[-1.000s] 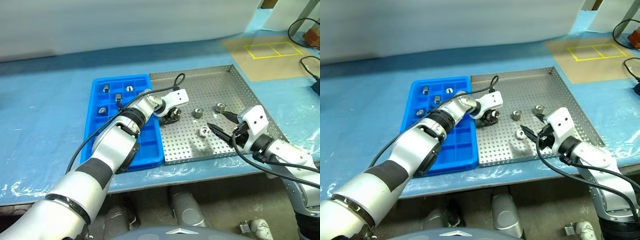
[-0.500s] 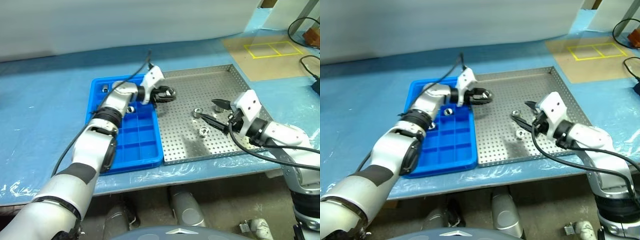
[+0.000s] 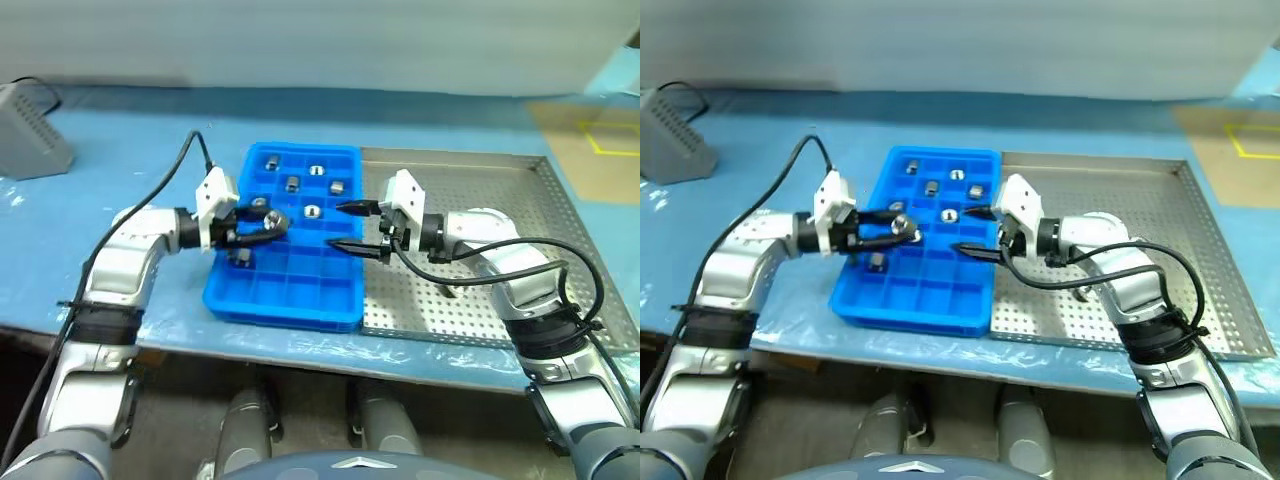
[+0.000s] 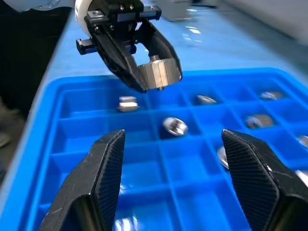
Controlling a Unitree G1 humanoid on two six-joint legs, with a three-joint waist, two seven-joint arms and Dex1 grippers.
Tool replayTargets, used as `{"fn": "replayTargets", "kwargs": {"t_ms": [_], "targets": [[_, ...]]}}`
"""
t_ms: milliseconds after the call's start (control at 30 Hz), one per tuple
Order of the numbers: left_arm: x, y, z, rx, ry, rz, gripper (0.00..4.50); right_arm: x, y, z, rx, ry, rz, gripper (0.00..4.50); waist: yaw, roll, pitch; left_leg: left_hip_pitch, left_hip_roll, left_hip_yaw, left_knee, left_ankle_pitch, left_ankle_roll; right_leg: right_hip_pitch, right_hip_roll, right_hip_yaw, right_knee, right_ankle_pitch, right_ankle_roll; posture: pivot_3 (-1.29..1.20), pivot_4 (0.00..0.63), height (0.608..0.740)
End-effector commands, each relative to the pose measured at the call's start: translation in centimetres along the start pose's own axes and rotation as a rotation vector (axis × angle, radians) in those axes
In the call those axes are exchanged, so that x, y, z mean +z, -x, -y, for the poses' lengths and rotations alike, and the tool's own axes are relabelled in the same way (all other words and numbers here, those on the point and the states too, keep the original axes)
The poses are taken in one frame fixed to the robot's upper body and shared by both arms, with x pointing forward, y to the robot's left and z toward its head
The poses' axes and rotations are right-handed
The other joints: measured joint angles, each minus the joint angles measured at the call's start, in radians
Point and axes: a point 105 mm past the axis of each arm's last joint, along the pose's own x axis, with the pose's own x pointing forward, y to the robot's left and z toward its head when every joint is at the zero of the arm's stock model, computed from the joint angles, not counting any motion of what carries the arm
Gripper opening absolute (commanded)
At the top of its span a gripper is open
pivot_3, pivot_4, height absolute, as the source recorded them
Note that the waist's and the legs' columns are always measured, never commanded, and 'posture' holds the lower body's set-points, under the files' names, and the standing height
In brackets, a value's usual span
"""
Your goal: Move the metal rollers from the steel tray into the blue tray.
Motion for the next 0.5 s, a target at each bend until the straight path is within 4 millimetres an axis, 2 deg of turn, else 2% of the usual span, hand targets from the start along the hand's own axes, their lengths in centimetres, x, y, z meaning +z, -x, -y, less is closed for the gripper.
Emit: {"fn": "replayTargets", "kwargs": {"t_ms": [33, 133, 233, 333, 500], "targets": [[-0.2, 0.8, 1.7, -0.008, -0.020, -0.013, 1.76, 0.2, -1.1, -0.5, 0.093, 0.042, 0.003, 3.30, 0.039, 0.000, 0.000, 0.001, 0.000, 0.001, -0.001, 0.001, -0.001, 0.000, 0.000, 0.001, 0.001, 0.000, 0.000, -0.05, 0.150, 0.740], [-1.4, 0.9, 2.8, -0.007, 0.004, -0.040, 1.76, 0.2, -1.7, -0.7, 0.140, 0.053, 0.001, 3.30, 0.084, -0.001, 0.000, 0.010, 0.000, 0.005, -0.009, 0.003, -0.006, 0.002, 0.000, 0.005, 0.002, 0.000, 0.000, -0.02, 0.150, 0.740], [-2.1, 0.1, 4.0, -0.015, 0.019, -0.041, 1.76, 0.2, -1.9, -0.7, 0.161, 0.059, -0.003, 3.30, 0.111, -0.001, 0.000, 0.017, 0.002, 0.017, -0.020, 0.008, -0.012, 0.002, 0.000, 0.009, 0.001, 0.000, 0.000, 0.00, 0.150, 0.740], [-2.4, -0.8, 4.5, -0.019, 0.029, -0.033, 1.76, 0.3, -2.0, -0.7, 0.170, 0.062, -0.004, 3.30, 0.117, -0.002, 0.000, 0.021, 0.004, 0.022, -0.024, 0.010, -0.015, 0.002, 0.000, 0.012, 0.001, 0.000, 0.000, -0.01, 0.150, 0.740], [-2.0, -2.1, 3.9, -0.019, 0.030, -0.012, 1.76, 0.1, -1.7, -0.7, 0.154, 0.056, -0.010, 3.30, 0.113, -0.002, 0.000, 0.021, 0.006, 0.023, -0.026, 0.010, -0.016, -0.001, 0.003, 0.014, 0.001, 0.000, 0.000, -0.03, 0.150, 0.740]]}}
